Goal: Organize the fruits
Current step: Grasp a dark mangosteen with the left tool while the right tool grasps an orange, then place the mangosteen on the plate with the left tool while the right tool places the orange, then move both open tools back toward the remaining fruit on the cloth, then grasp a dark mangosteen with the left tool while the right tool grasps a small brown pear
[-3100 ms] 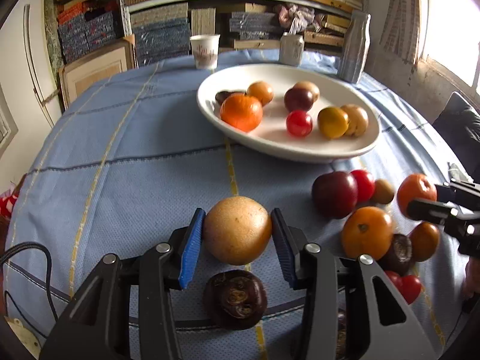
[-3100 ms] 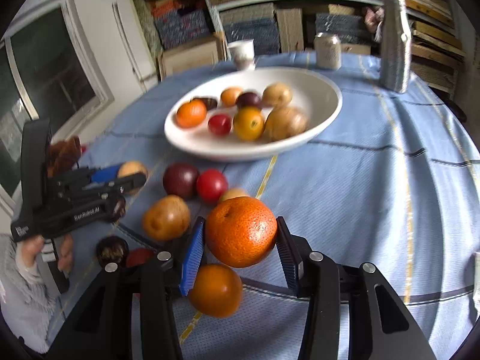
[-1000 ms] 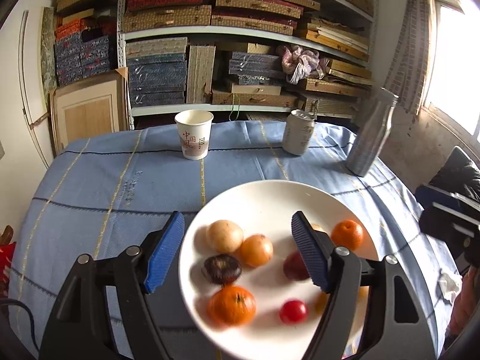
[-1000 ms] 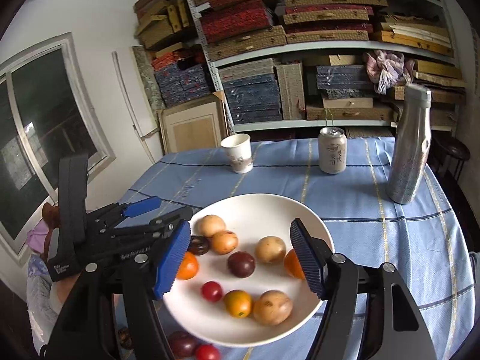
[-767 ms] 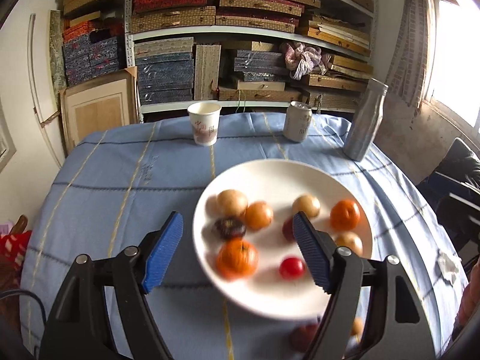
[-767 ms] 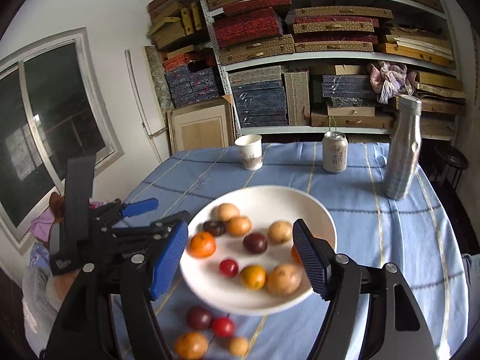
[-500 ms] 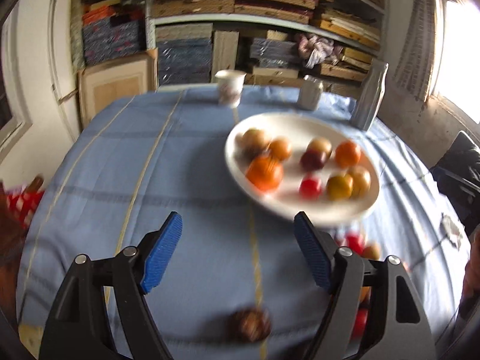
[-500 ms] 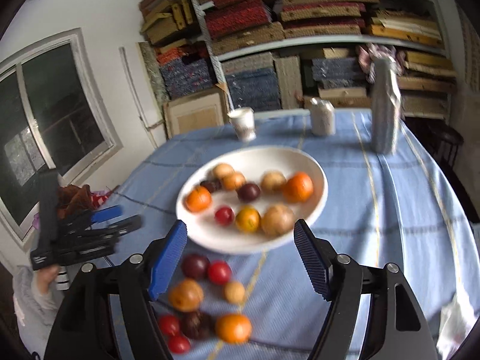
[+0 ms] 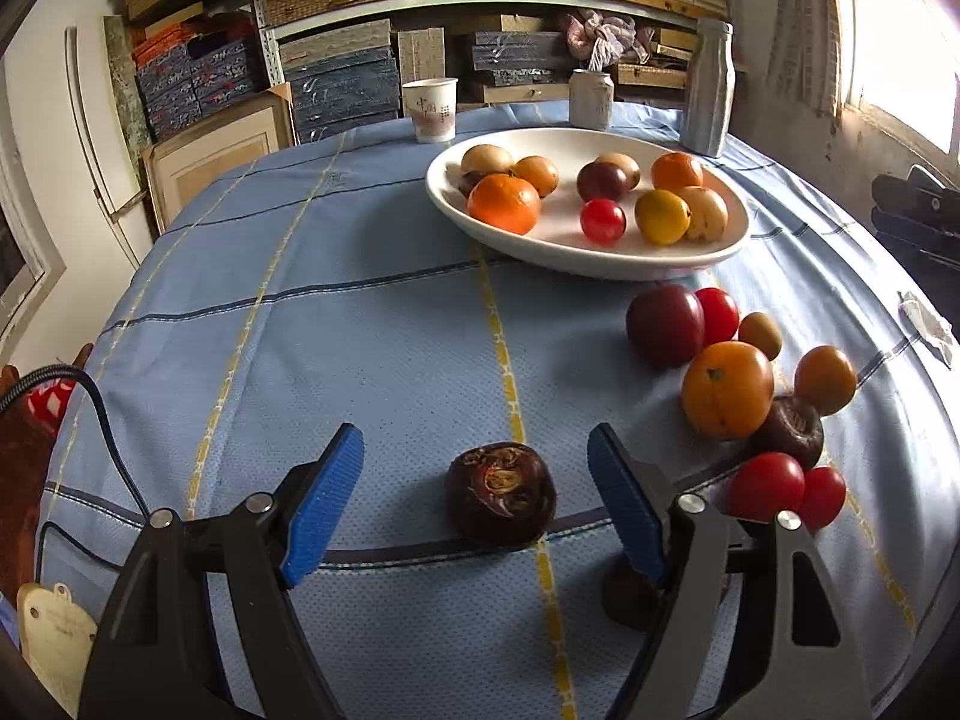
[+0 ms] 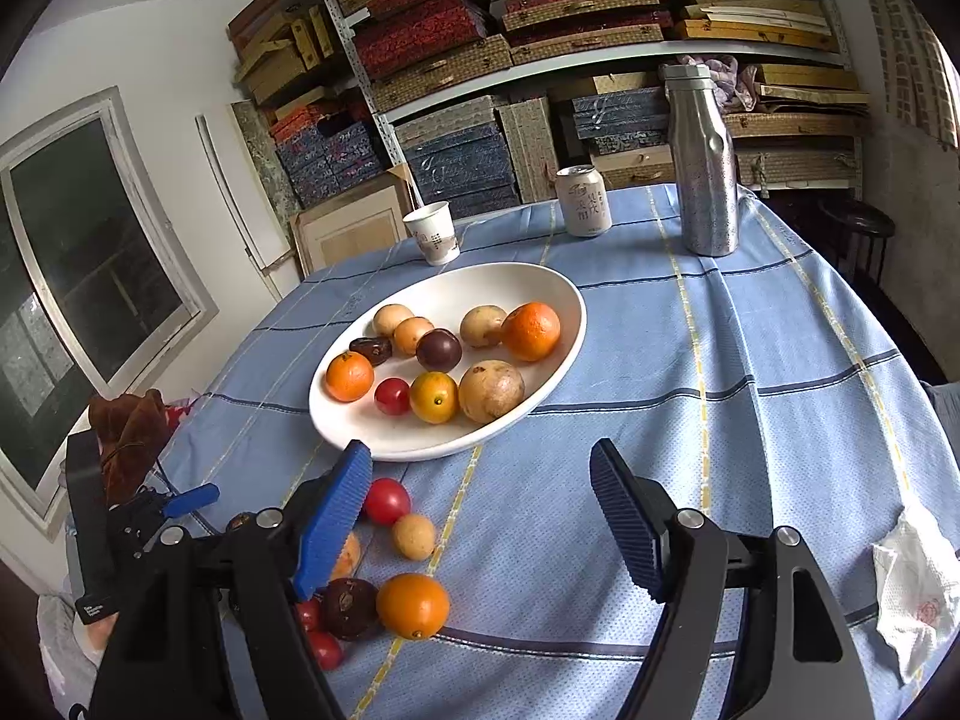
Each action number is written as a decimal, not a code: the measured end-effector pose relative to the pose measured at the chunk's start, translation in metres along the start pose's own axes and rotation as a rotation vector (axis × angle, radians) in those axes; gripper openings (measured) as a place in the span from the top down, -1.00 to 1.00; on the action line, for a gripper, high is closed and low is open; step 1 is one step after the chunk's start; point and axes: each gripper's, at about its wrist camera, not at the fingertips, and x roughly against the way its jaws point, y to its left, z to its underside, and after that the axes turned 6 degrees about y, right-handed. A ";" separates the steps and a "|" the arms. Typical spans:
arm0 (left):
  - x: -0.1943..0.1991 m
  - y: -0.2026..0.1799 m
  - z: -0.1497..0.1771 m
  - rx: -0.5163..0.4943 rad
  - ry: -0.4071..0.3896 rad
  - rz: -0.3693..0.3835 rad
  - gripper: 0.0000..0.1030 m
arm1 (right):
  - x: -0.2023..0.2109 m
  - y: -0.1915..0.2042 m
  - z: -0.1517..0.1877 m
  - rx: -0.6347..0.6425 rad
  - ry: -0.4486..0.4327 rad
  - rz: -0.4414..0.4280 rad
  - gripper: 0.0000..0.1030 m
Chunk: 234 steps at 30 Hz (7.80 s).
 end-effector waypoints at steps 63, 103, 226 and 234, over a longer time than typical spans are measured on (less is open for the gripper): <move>-0.023 0.018 -0.005 0.063 0.091 0.026 0.22 | -0.050 0.041 0.058 0.176 0.260 -0.014 0.21; -0.036 -0.049 -0.185 0.014 -0.072 0.180 0.23 | -0.055 0.015 -0.136 0.048 -0.066 0.019 0.26; 0.003 -0.010 0.027 -0.045 0.106 0.134 0.11 | -0.061 0.046 0.039 0.232 0.246 0.062 0.16; 0.002 -0.012 0.026 -0.053 0.104 0.135 0.11 | -0.078 0.055 0.030 0.249 0.259 0.071 0.22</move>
